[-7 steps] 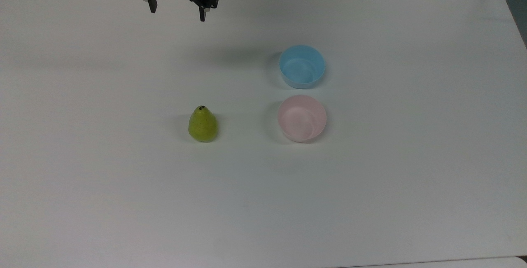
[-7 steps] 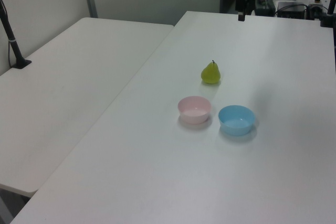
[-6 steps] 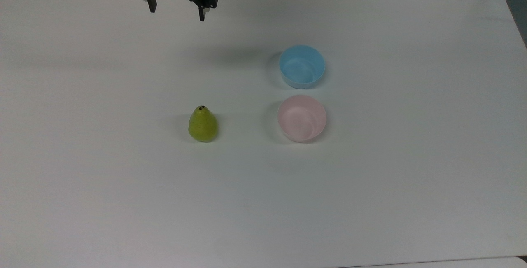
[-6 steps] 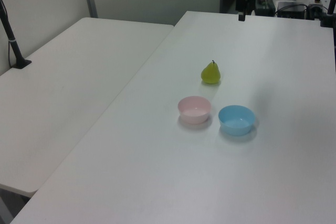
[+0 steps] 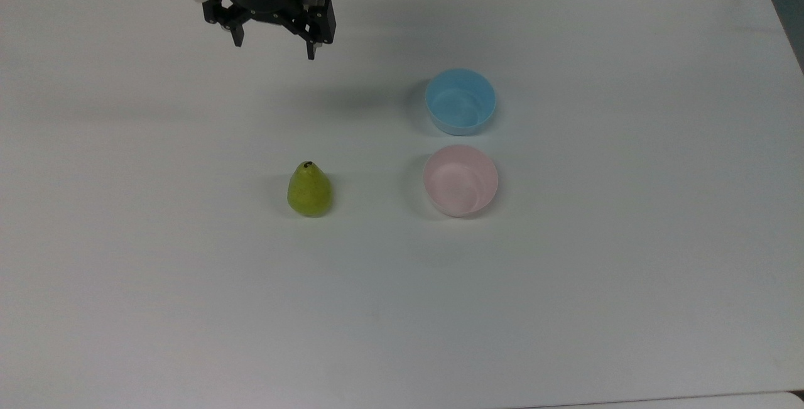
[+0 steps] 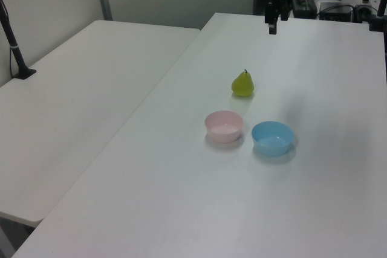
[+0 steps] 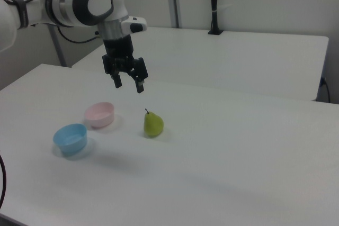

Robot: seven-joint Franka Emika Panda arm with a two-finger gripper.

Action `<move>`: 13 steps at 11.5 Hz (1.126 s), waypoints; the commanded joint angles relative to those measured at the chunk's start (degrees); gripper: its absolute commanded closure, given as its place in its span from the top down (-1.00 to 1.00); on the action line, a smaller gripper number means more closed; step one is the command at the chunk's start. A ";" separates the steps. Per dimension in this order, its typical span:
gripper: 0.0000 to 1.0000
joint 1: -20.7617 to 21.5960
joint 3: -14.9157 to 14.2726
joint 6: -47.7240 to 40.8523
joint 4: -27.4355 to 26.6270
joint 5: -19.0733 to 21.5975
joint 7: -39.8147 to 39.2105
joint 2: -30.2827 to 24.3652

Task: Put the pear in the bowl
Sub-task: 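Move the gripper down over the green pear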

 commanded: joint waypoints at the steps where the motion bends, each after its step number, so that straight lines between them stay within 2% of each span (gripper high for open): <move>1: 1.00 -0.08 0.08 3.57 1.36 1.09 -0.33 2.78; 4: 1.00 0.44 0.08 11.47 2.15 0.83 0.03 9.28; 5: 1.00 1.14 0.08 12.01 3.98 0.65 -0.41 11.74; 9: 1.00 2.81 0.08 17.19 4.26 -0.49 -1.38 20.35; 13: 1.00 3.17 0.08 21.95 4.17 -1.19 -1.38 23.89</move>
